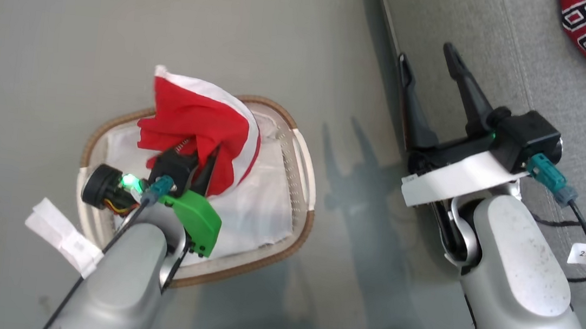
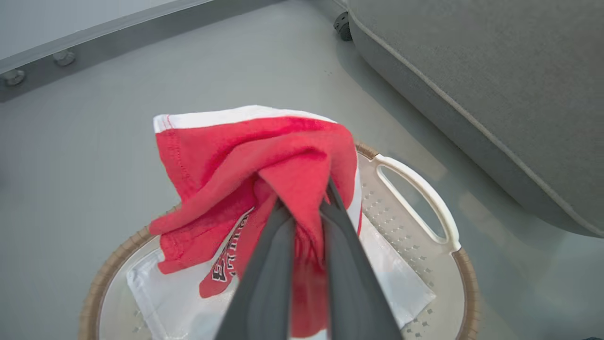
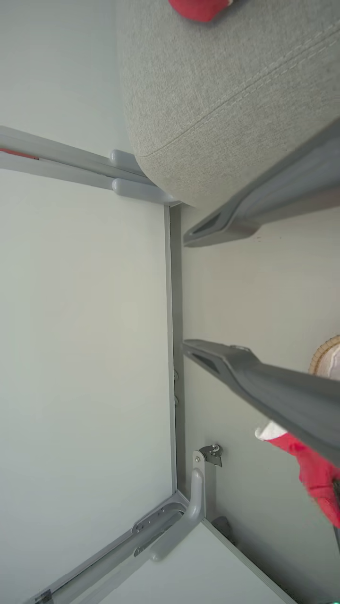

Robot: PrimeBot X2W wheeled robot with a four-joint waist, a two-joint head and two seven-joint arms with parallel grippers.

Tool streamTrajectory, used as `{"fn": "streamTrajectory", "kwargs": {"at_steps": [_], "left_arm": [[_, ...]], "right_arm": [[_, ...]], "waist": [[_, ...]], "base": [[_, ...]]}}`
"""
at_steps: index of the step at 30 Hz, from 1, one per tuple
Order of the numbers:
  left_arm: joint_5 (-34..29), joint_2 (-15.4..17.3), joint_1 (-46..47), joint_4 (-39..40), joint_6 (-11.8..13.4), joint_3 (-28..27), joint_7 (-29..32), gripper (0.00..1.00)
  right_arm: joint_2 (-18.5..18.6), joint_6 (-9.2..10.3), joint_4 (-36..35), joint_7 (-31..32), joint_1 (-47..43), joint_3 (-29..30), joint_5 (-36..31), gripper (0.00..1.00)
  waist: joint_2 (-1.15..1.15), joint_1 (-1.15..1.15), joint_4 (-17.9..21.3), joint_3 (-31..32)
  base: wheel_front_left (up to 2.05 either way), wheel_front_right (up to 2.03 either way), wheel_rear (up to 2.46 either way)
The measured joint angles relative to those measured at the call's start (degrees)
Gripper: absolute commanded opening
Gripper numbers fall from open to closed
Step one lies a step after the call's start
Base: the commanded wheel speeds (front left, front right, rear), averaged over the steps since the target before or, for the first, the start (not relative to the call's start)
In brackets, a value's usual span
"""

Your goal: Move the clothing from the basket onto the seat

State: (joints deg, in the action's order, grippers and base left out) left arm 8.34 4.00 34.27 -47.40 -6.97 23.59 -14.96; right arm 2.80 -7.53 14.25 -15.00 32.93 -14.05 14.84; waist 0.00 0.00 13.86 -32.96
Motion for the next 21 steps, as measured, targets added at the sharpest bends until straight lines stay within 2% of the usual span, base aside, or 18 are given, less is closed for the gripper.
{"fn": "streamTrajectory", "kwargs": {"at_steps": [21], "left_arm": [[1.19, -1.05, -14.8, 17.8, 1.1, -6.87, 0.0, 0.0]], "right_arm": [[0.0, 0.0, 3.72, 0.0, -10.35, 0.38, -0.25, 1.0]], "waist": [[0.0, 0.0, -7.48, 16.31]], "base": [[0.0, 0.0, 0.0]]}}
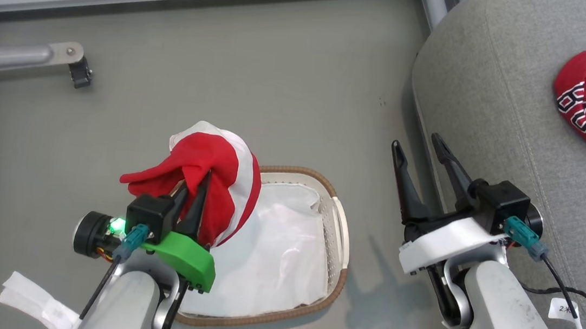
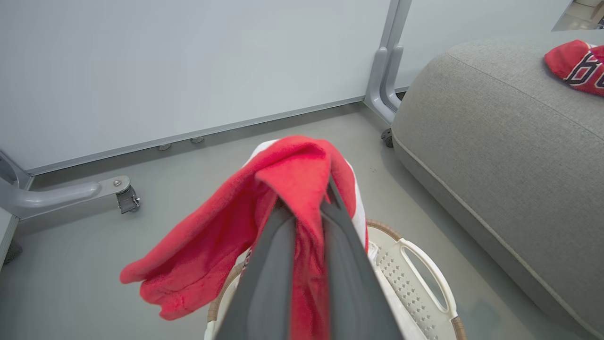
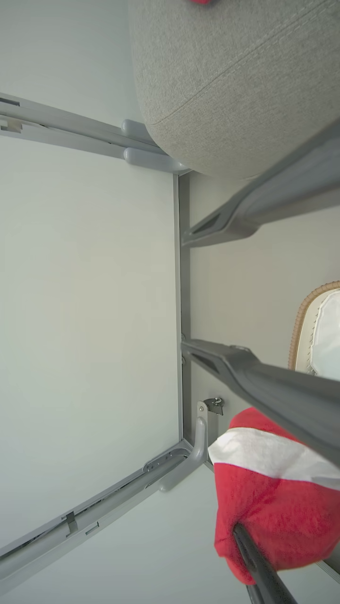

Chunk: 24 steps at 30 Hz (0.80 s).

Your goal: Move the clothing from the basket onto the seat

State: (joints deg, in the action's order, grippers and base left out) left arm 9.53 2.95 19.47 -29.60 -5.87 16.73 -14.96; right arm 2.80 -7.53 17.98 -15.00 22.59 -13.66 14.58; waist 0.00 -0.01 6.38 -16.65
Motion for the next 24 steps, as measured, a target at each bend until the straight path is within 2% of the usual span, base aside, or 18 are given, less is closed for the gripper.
{"fn": "streamTrajectory", "kwargs": {"at_steps": [13, 24], "left_arm": [[0.53, -0.04, -4.22, 6.46, 0.11, -2.22, 0.0, 0.0], [0.54, -0.07, -4.88, 14.83, 0.79, -0.69, -0.08, 0.0]], "right_arm": [[0.0, 0.0, 1.19, 0.0, -6.31, -0.1, 0.29, 1.0], [0.0, 0.0, 1.98, 0.0, -8.88, 0.25, 0.35, 1.0]], "waist": [[0.0, 0.0, -1.57, 7.77], [0.0, 0.0, -2.63, 10.93]], "base": [[0.0, 0.0, 0.0], [0.0, 0.0, 0.0]]}}
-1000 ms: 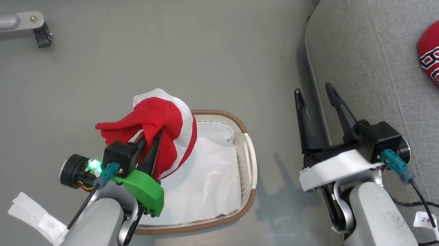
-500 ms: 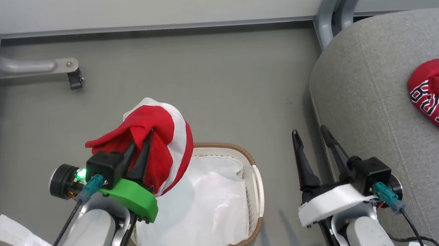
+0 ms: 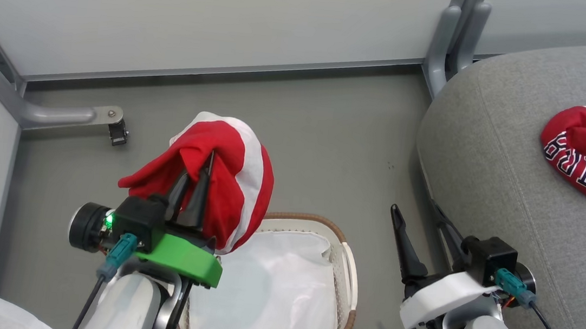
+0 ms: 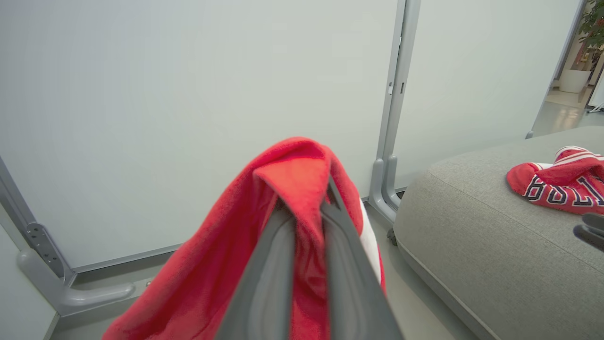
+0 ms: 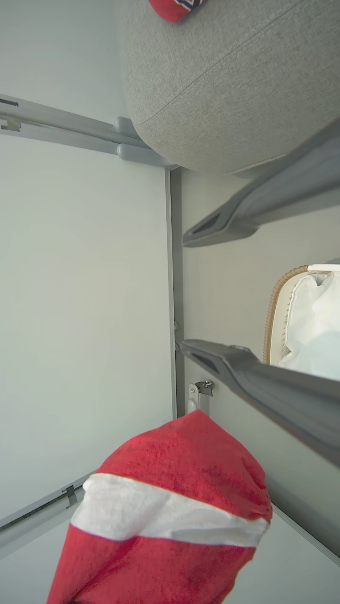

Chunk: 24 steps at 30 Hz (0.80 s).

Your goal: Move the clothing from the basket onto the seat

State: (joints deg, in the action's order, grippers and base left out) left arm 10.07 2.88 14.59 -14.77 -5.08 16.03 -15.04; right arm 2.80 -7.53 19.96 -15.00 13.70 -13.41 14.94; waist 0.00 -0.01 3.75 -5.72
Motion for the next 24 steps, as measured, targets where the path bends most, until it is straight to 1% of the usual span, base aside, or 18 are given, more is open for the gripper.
{"fn": "streamTrajectory", "kwargs": {"at_steps": [5, 14, 18, 20, 24], "left_arm": [[2.01, -0.01, 0.12, 3.15, -0.31, 1.83, 0.0, 0.0], [2.76, -0.02, 0.12, 4.56, -0.36, 3.21, 0.0, 0.0], [3.43, -0.02, 0.38, 5.45, -0.07, 4.15, 0.0, 0.0], [3.55, -0.02, 0.73, 5.54, 0.05, 4.45, 0.0, 0.0], [4.17, -0.02, 1.24, 5.63, 0.25, 5.05, 0.01, 0.0]], "right_arm": [[0.0, 0.0, 0.27, 0.0, -0.43, -0.02, 0.19, 1.0], [0.02, 0.0, 0.34, 0.0, -0.85, -1.16, 0.21, 1.0], [0.04, 0.0, 0.0, 0.01, 0.21, -4.63, -1.96, 1.0], [0.02, 0.0, -0.1, 0.0, 1.38, -6.68, -1.91, 1.0], [0.41, 0.0, -0.53, 0.01, 4.74, -12.61, -1.83, 1.0]], "waist": [[0.0, 0.0, -0.27, 0.95], [0.0, 0.0, -0.32, 0.81], [0.0, 0.0, -0.69, 0.03], [0.0, 0.0, -0.98, -0.36], [0.0, 0.0, -1.61, -0.97]], "base": [[0.0, 0.0, 0.0], [0.0, 0.0, 0.0], [0.0, 0.0, 0.0], [0.0, 0.0, 0.0], [0.0, 0.0, 0.0]]}}
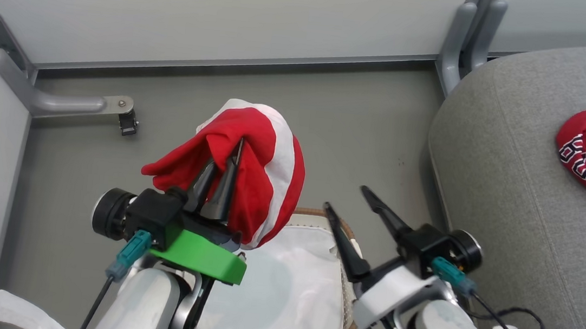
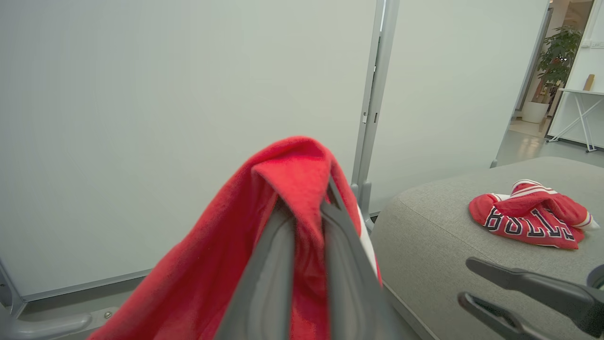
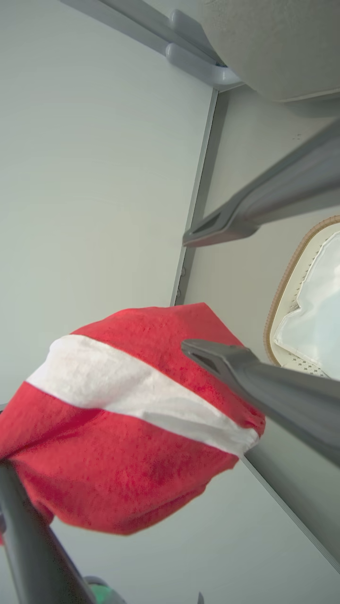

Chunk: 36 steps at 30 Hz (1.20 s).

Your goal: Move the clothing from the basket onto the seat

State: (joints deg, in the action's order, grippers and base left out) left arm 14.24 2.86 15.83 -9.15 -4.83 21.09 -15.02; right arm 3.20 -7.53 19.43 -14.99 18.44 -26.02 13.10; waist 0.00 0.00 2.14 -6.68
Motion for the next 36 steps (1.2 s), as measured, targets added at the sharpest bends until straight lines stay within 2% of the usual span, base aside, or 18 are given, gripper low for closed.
{"fn": "streamTrajectory", "kwargs": {"at_steps": [9, 16, 36], "left_arm": [[1.03, 0.01, 0.96, -0.43, 0.56, 1.48, 0.0, 0.0], [2.45, 0.01, 1.39, -0.57, 1.04, 3.56, 0.0, 0.0], [6.37, 0.01, 3.23, -0.41, 2.27, 12.13, 0.0, 0.0]], "right_arm": [[0.1, 0.0, 0.21, -0.01, 6.98, -12.39, 2.61, 1.0], [-0.21, 0.0, 2.61, -0.01, 10.46, -16.72, 3.1, 1.0], [-0.41, 0.0, 7.54, -0.01, 15.29, -14.32, 2.0, 1.0]], "waist": [[0.0, 0.0, -1.55, -1.27], [0.0, 0.0, -2.41, -2.05], [0.0, 0.0, -4.84, -2.74]], "base": [[0.0, 0.0, 0.0], [0.0, 0.0, 0.0], [0.0, 0.0, 0.0]]}}
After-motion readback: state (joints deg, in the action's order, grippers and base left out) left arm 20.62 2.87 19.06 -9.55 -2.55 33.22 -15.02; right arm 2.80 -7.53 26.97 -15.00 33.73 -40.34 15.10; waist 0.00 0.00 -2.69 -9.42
